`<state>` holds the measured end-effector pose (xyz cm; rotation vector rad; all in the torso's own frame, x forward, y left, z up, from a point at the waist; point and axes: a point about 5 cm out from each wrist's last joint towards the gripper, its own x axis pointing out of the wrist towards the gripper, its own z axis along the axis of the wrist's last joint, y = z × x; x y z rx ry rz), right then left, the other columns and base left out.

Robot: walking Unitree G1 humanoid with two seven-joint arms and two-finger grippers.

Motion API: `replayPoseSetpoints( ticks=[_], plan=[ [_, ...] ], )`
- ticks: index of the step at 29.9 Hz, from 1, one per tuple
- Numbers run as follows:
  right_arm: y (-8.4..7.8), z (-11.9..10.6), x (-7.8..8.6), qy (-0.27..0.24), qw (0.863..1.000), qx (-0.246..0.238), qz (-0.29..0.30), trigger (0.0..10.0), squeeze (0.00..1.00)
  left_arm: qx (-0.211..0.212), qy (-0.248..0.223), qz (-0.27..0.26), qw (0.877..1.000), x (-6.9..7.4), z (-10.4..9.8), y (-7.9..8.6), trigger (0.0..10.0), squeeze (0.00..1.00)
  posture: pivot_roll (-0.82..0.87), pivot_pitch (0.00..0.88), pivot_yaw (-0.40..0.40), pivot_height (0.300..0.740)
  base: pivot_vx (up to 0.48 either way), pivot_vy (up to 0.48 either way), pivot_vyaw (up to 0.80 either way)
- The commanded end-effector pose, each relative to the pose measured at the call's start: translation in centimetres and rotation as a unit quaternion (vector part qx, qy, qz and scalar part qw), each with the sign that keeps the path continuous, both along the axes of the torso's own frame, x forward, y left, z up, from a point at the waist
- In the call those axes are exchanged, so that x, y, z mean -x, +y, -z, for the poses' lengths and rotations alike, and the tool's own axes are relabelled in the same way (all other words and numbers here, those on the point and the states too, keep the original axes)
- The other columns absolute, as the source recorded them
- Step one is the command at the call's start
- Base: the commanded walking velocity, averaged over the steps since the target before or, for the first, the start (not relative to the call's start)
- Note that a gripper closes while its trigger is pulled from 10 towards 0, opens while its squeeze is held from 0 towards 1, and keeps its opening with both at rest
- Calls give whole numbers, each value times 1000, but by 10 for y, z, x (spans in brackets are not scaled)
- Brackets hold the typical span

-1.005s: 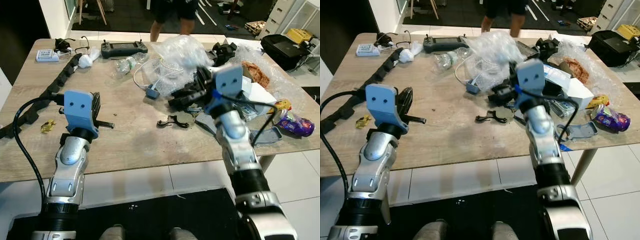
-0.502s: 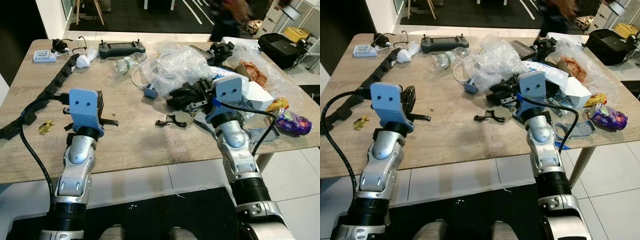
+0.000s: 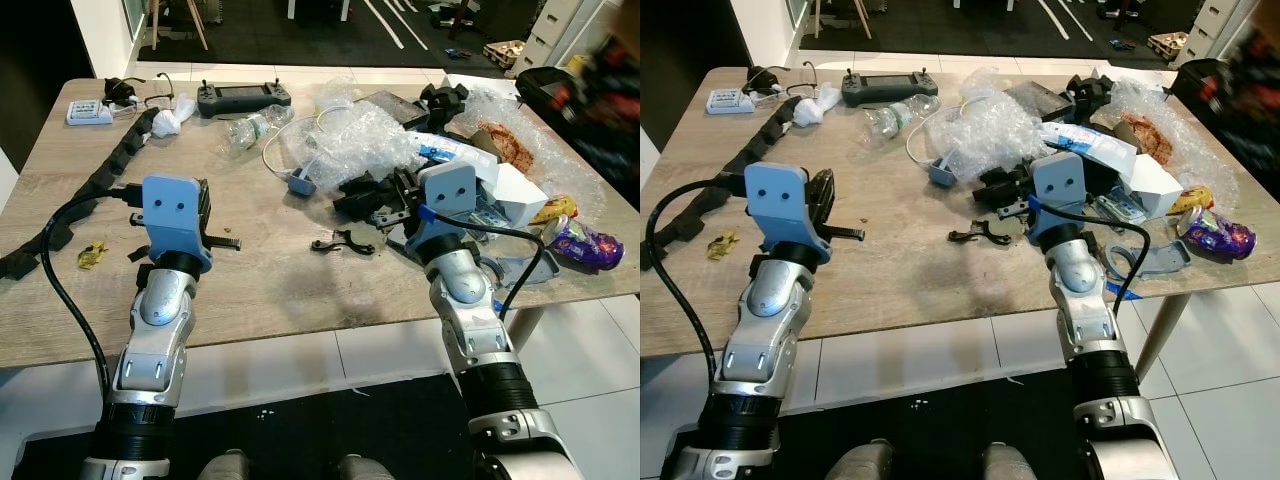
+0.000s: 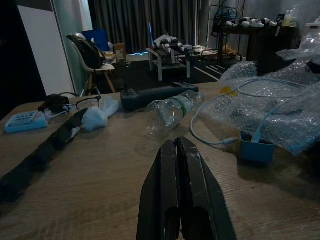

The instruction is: Picking trash to rubbish bin

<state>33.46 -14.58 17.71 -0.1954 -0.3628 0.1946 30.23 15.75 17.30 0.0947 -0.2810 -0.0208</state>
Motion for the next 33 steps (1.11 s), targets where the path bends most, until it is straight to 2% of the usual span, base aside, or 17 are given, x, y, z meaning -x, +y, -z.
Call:
replayPoseSetpoints(
  ticks=[1,5,27,33],
  plan=[
    [-3,6,1,14,1000,2,6,10000,0,2,-4,7,1000,0,-3,-6,10000,0,13,24,-67,740,0,0,0],
    [-3,6,1,15,1000,2,7,10000,0,1,-4,7,1000,0,-4,-6,10000,0,15,27,-66,740,0,0,0],
    [-2,11,3,22,1000,0,8,10000,0,-1,-3,7,1000,1,-6,-3,10000,0,20,46,-60,740,-282,0,0],
    [-1,18,5,34,999,-5,12,10000,0,-9,6,13,1000,0,-4,-4,10000,0,23,49,-51,740,0,0,0]
  ],
)
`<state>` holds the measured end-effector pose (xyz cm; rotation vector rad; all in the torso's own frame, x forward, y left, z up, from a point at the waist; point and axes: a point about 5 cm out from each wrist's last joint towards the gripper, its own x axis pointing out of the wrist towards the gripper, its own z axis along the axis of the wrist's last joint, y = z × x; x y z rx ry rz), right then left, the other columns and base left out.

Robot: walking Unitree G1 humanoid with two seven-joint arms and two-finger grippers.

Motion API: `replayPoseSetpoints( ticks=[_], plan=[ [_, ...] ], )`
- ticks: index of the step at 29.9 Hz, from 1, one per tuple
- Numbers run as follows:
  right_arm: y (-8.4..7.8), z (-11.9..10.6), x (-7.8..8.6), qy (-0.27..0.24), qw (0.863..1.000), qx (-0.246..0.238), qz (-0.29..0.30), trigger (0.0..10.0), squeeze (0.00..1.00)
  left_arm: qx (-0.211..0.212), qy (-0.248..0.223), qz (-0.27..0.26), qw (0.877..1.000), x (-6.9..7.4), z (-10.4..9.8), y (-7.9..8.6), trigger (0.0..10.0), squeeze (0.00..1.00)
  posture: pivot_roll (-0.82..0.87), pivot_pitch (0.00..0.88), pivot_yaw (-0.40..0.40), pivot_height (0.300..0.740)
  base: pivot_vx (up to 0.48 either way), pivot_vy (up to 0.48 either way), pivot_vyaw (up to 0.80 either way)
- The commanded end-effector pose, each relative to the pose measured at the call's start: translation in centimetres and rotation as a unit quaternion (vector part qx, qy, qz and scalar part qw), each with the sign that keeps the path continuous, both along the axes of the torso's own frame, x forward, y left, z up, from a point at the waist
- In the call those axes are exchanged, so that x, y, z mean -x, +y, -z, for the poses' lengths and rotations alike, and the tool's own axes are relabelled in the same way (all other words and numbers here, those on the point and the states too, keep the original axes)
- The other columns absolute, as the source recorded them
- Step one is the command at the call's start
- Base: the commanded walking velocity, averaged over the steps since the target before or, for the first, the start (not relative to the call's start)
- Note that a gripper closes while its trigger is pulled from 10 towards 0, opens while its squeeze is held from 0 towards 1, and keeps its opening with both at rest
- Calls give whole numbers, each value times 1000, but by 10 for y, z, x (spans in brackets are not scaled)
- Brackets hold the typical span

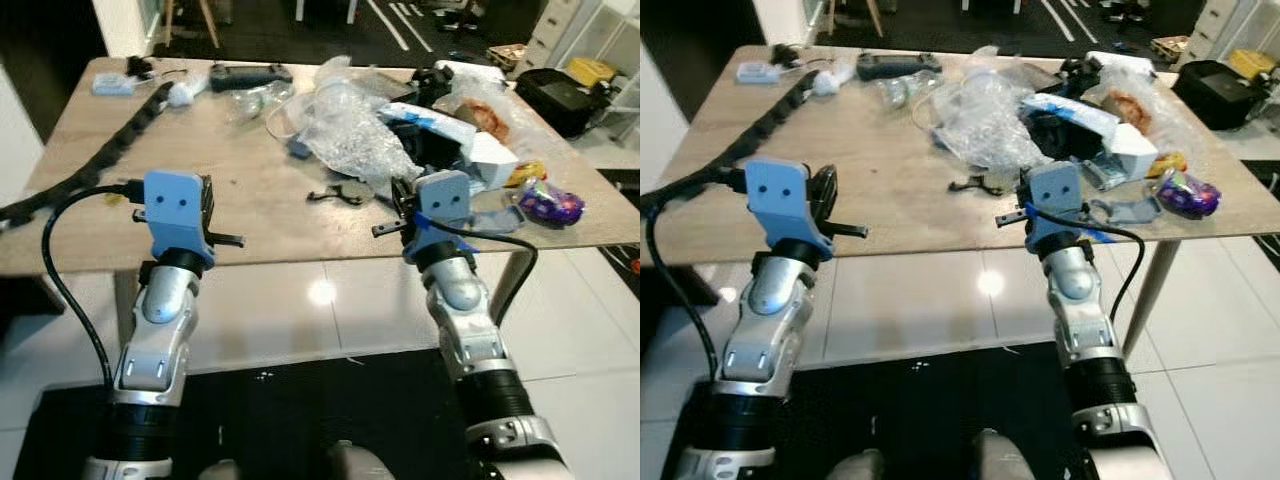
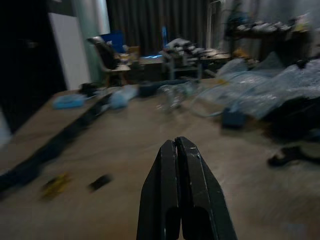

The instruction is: Picking trash to rubbish bin

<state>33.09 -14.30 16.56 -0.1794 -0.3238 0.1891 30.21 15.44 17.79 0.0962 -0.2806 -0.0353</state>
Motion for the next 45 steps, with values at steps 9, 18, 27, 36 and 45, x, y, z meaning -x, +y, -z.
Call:
replayPoseSetpoints(
  ticks=[9,18,27,36,45],
  plan=[
    [-10,17,5,35,999,-13,26,10000,0,-21,22,21,999,-2,4,-6,10000,0,21,51,-41,740,0,0,0],
    [-14,36,9,69,997,-9,37,10000,0,-42,44,24,998,-3,12,-9,10000,0,19,54,-37,740,0,0,0],
    [-15,33,7,69,997,-7,38,10000,0,-17,59,10,998,-3,17,-7,10000,0,18,54,-40,740,0,-302,0],
    [-14,28,6,58,998,2,30,10000,0,27,86,-31,995,-2,28,6,10000,0,10,56,-50,740,0,0,0],
    [-13,26,4,56,998,3,27,10000,0,60,108,-28,992,-2,39,8,10000,0,2,53,-46,740,0,0,-49]
  ],
)
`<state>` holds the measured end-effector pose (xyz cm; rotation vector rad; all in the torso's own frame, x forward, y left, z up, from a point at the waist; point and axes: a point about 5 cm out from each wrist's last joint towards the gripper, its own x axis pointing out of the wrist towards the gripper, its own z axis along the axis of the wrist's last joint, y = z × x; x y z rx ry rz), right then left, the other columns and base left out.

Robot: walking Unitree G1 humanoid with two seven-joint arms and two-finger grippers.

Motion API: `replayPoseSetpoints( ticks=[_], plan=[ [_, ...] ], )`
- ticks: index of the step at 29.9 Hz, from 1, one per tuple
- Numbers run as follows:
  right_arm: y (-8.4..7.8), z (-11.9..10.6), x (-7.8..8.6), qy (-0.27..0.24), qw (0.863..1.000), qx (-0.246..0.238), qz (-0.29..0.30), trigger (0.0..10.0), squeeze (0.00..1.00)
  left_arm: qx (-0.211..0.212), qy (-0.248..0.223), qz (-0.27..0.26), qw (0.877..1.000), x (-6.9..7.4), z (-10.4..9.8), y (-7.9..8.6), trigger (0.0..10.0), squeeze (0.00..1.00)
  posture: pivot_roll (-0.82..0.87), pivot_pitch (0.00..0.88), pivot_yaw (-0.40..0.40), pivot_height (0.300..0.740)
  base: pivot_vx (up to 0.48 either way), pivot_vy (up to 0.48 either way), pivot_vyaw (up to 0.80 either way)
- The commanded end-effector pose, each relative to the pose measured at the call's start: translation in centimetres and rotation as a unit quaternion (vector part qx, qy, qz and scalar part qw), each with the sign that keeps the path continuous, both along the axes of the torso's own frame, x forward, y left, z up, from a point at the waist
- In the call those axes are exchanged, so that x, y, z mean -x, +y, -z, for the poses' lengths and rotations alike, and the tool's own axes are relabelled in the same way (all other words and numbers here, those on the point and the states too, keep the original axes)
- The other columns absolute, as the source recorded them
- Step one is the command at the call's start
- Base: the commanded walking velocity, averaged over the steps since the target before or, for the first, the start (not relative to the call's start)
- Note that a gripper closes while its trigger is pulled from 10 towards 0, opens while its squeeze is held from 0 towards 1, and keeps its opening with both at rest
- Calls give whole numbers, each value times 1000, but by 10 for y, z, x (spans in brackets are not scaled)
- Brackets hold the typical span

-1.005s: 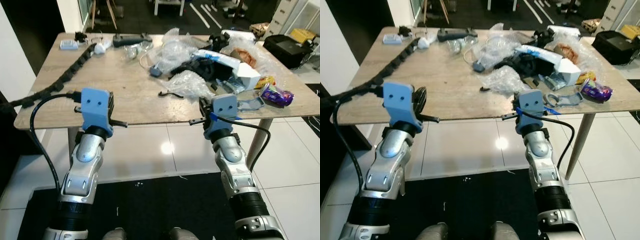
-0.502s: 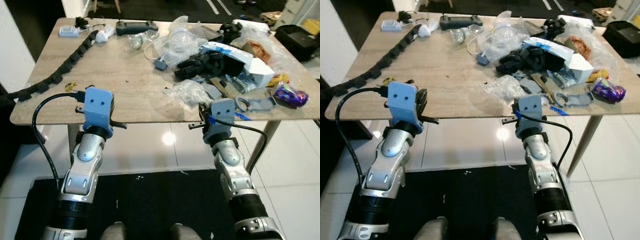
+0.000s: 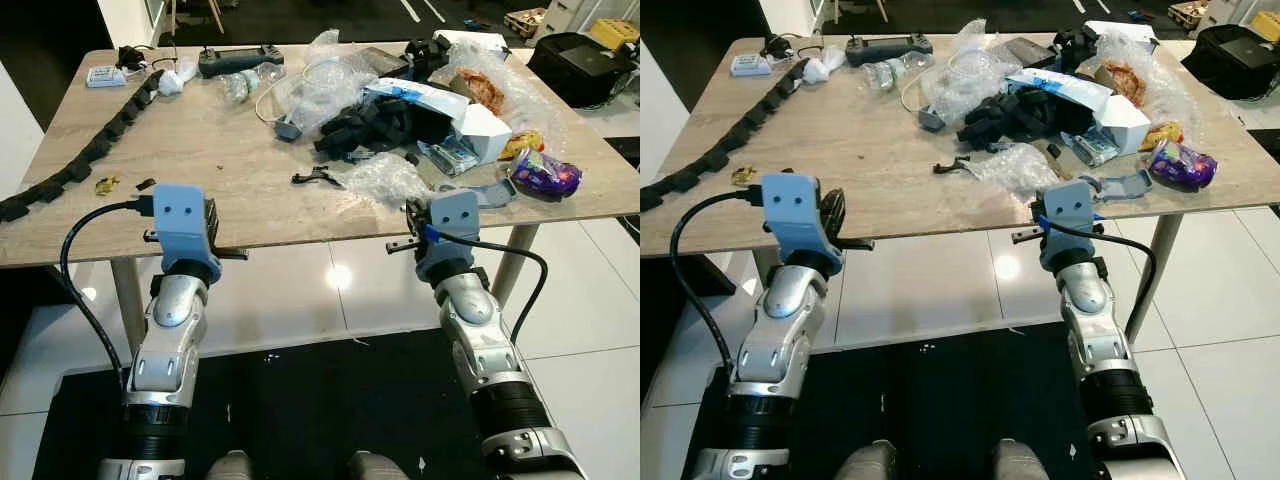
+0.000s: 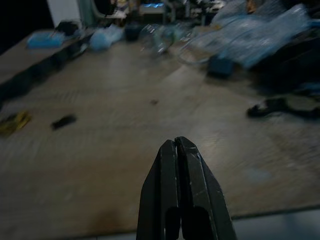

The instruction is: Picking trash to rubbish bin

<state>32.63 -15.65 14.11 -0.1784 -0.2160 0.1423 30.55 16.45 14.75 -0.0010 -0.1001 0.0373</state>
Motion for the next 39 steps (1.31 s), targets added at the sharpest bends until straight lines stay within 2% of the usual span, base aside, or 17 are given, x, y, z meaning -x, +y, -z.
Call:
replayPoseSetpoints(
  ticks=[1,6,9,12,14,31,39],
  plan=[
    [1,1,-1,5,1000,2,-2,10000,0,10,18,6,1000,2,9,-2,10000,0,-1,51,-51,740,0,0,-619],
    [1,2,0,10,1000,4,-6,10000,0,10,12,5,1000,2,8,-4,10000,0,-3,49,-56,740,0,0,-774],
    [1,4,-1,14,1000,5,-8,10000,0,-9,2,11,1000,2,4,-8,10000,0,1,44,-65,740,0,0,-800],
    [0,4,-1,15,1000,5,-8,10000,0,-8,0,12,1000,3,4,-8,10000,0,3,42,-65,740,0,0,-800],
    [1,4,-3,17,1000,3,-7,10000,0,-27,-6,21,999,3,2,-9,10000,0,4,41,-64,740,0,0,-800],
    [6,14,3,33,999,-12,-9,10000,0,-30,-7,30,999,2,3,-11,10000,0,9,30,-59,740,0,0,-800],
    [5,26,4,52,999,-16,1,10000,0,-22,-10,39,999,3,5,-5,10000,0,20,36,-52,740,0,0,-800]
  ],
)
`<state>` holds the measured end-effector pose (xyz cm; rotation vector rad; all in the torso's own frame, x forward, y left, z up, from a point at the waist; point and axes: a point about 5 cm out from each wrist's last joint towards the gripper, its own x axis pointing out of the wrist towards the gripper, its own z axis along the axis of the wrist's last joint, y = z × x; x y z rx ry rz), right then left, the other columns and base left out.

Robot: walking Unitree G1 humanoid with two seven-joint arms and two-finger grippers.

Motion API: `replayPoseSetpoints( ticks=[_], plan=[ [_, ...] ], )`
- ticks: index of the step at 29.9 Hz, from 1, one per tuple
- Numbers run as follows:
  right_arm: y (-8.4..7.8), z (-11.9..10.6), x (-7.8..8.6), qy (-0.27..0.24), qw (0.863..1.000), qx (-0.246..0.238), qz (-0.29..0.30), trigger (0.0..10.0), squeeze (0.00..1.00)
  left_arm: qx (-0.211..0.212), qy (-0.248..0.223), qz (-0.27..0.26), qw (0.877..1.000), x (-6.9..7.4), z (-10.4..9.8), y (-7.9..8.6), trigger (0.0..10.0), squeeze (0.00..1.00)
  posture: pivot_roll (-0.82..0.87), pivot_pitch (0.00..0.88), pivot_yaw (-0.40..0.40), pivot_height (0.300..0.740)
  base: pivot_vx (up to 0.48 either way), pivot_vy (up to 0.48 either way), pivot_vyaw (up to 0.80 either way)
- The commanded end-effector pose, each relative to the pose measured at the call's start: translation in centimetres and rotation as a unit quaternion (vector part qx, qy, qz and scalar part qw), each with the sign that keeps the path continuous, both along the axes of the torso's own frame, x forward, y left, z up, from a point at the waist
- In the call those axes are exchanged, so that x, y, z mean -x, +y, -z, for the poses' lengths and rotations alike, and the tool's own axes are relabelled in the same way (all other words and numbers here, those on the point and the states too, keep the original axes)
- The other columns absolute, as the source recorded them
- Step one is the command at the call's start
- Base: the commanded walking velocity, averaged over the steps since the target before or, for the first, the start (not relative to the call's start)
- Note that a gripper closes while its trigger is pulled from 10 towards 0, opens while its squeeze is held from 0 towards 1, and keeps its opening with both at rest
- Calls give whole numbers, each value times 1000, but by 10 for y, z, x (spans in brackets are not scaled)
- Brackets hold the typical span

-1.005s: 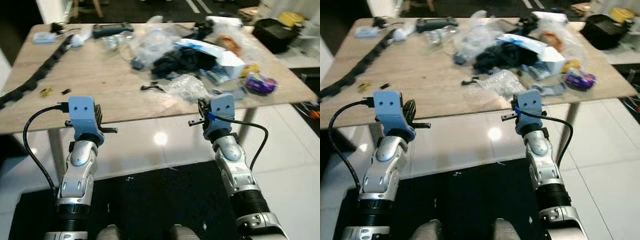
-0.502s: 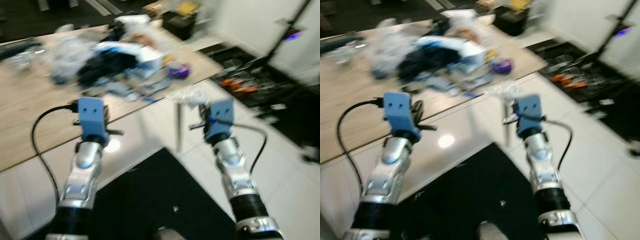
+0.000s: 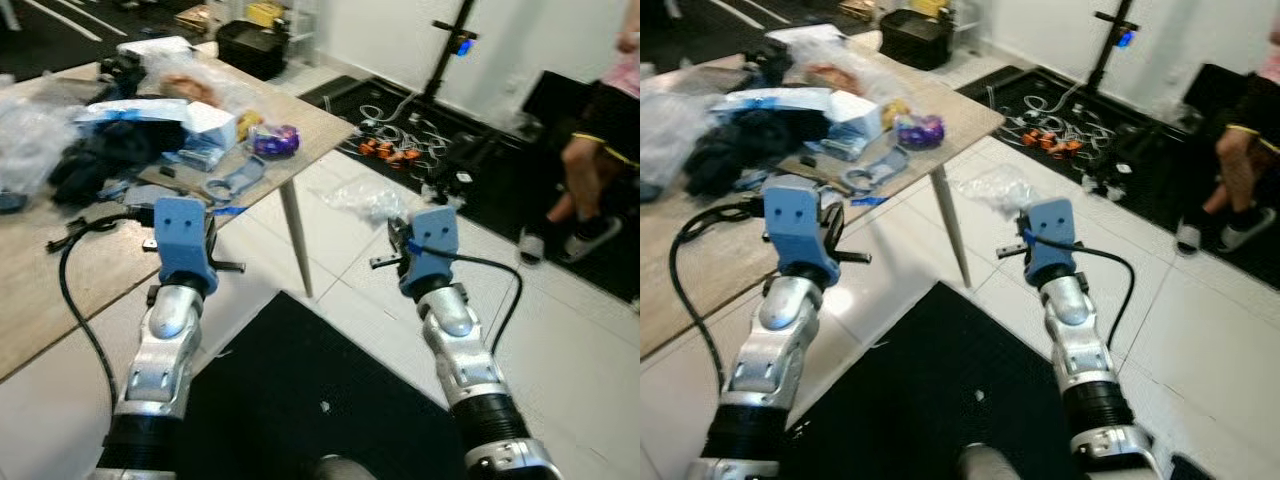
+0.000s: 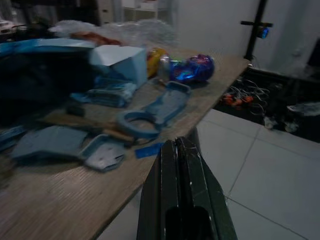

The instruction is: Picking trash to rubbish bin

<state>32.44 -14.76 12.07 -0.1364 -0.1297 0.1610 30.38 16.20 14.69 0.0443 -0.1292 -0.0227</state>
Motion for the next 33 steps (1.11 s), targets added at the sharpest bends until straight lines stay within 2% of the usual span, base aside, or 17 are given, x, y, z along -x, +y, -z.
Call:
replayPoseSetpoints(
  ticks=[1,7,12,33],
  plan=[
    [-5,9,3,13,1000,4,9,10000,0,4,6,12,1000,1,6,-1,10000,0,20,35,-52,740,0,0,-800],
    [-11,36,14,61,998,13,12,10000,0,2,18,13,1000,10,20,7,10000,0,21,36,-53,740,0,0,-800],
    [-12,48,21,80,997,15,14,10000,0,5,27,23,999,15,28,9,10000,0,20,38,-51,740,0,0,-800],
    [-13,47,17,78,997,16,14,10000,0,6,25,18,1000,16,33,5,10000,0,13,39,-62,740,0,0,-800]
  ],
)
